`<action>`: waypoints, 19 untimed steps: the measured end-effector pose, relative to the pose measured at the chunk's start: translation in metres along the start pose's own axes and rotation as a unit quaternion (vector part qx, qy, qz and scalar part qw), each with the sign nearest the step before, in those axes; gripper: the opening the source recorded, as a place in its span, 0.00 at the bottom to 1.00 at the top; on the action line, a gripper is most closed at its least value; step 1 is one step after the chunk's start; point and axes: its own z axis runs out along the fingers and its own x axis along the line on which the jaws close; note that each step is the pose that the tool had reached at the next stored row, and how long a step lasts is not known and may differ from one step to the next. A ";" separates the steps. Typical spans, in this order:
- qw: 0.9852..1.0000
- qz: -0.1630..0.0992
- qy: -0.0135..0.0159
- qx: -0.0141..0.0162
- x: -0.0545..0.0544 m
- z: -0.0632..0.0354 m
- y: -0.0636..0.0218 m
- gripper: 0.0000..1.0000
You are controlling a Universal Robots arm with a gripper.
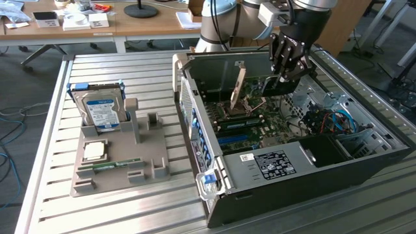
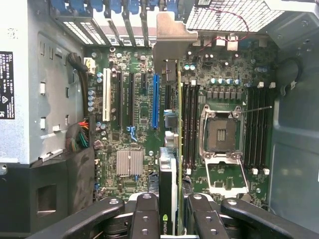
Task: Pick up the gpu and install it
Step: 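Insert the gpu into the slot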
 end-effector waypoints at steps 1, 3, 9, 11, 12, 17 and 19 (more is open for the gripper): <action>1.000 0.000 0.000 0.000 0.000 0.0001 0.0000 0.27; 1.000 0.000 0.000 0.000 0.000 0.0009 0.0000 0.27; 1.000 0.000 0.000 0.000 0.000 0.0043 0.0000 0.27; 1.000 0.000 0.000 0.000 0.000 0.0043 0.0000 0.27; 1.000 0.000 0.000 0.000 0.000 0.0044 0.0000 0.27; 1.000 0.000 0.000 0.000 0.000 0.0053 0.0000 0.27; 1.000 0.000 0.000 0.000 0.000 0.0061 0.0000 0.27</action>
